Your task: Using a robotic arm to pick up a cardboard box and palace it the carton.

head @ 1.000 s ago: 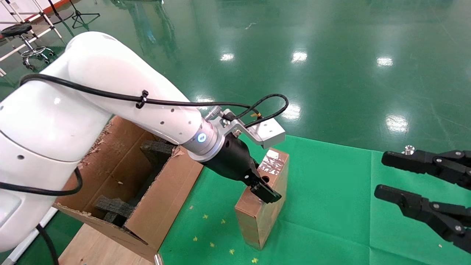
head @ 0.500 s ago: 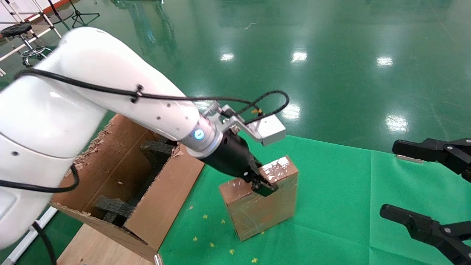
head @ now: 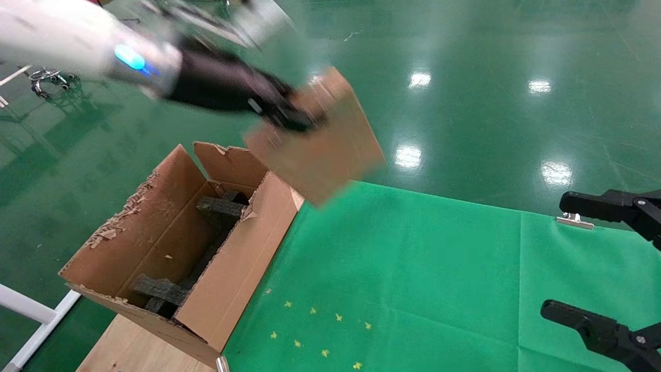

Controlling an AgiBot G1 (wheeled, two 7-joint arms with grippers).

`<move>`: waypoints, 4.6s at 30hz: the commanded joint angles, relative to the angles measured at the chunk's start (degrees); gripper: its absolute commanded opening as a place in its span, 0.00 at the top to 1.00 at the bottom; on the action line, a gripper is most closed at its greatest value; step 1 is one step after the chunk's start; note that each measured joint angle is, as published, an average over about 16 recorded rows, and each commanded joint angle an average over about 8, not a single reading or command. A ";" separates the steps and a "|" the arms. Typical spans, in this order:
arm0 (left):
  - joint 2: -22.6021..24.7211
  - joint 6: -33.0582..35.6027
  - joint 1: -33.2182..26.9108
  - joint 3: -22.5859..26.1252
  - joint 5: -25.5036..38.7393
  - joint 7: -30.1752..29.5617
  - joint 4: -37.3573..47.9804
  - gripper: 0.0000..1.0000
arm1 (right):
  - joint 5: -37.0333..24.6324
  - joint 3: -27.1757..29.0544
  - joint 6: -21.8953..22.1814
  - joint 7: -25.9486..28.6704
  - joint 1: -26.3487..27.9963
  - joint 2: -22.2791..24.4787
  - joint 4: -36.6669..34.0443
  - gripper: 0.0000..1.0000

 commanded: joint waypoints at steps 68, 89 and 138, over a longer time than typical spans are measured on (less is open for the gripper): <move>3.80 -33.86 10.95 4.60 15.45 17.72 59.95 0.00 | 0.02 0.00 0.02 -0.01 -0.01 0.01 -0.01 0.00; 3.53 -32.55 10.15 4.52 15.31 18.08 59.40 0.00 | 0.02 0.00 0.01 -0.01 -0.01 0.01 -0.01 0.00; -5.60 -10.20 24.11 -10.93 -22.68 32.12 21.07 0.00 | 0.04 0.00 0.03 -0.01 -0.02 0.02 -0.03 0.00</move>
